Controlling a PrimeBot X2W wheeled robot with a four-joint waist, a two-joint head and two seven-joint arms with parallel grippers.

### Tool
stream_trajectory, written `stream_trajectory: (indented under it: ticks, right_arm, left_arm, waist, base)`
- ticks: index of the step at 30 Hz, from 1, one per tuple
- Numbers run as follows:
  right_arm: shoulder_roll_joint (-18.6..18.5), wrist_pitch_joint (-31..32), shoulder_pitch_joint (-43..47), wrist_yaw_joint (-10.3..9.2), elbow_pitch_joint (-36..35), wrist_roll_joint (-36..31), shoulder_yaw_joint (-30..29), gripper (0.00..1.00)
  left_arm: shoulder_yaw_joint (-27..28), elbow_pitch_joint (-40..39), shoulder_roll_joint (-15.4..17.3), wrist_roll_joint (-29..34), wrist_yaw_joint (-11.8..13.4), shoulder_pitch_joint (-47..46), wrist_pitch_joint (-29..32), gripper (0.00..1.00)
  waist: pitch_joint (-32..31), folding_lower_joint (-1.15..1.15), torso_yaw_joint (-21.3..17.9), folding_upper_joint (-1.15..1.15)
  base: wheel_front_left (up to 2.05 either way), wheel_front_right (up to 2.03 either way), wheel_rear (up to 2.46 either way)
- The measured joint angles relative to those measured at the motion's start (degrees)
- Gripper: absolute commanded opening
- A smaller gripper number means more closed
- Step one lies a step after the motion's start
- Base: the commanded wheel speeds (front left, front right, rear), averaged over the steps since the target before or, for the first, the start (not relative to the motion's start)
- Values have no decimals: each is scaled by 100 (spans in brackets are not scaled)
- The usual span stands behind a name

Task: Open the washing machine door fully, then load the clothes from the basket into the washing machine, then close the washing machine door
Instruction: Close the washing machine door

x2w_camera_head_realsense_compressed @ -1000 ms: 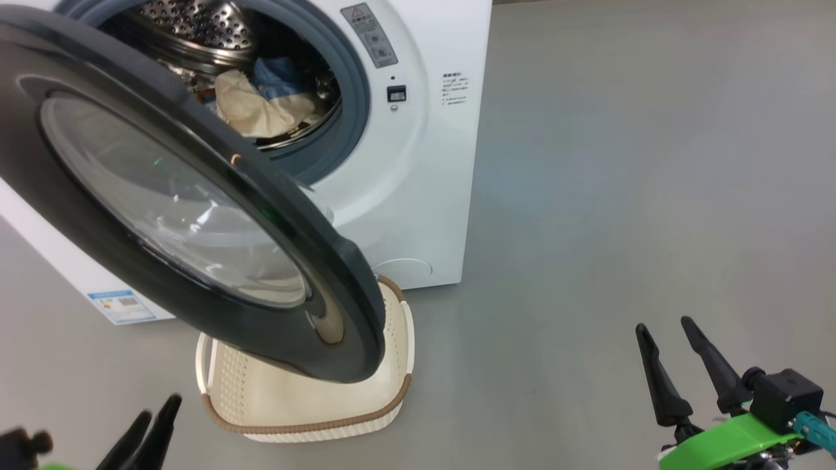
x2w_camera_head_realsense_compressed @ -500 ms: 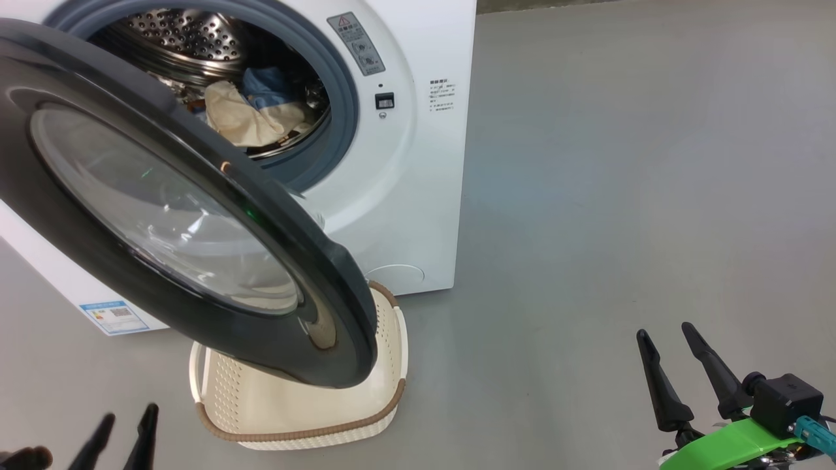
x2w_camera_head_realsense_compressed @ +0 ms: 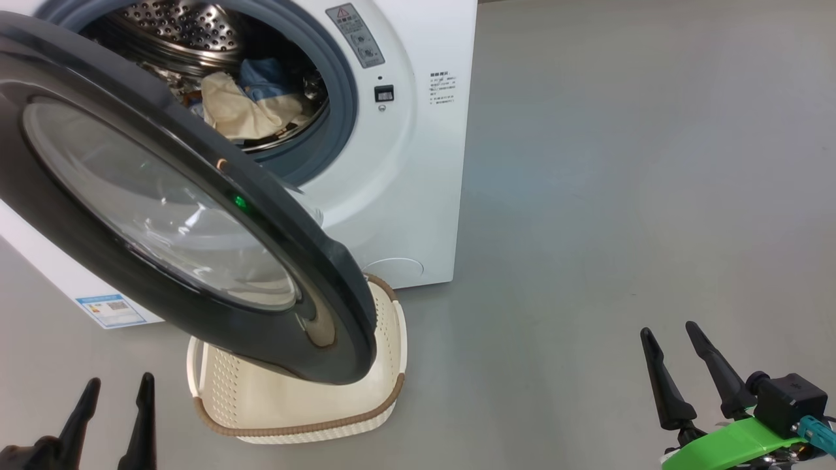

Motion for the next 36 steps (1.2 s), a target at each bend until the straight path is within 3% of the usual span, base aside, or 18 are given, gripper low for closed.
stream_trajectory:
  ticks: [18,36]
  right_arm:
    - [62,0,-15,0,1,0,-30,100]
    - [57,0,-29,0,1,0,-31,100]
  left_arm:
    - [658,-64,-799,731,0,143,-40,100]
    - [682,-54,-858,743,0,143,-40,100]
  waist:
    - [88,0,-1,0]
    - [117,0,38,0]
  base:
    - [0,0,0]
    - [0,0,0]
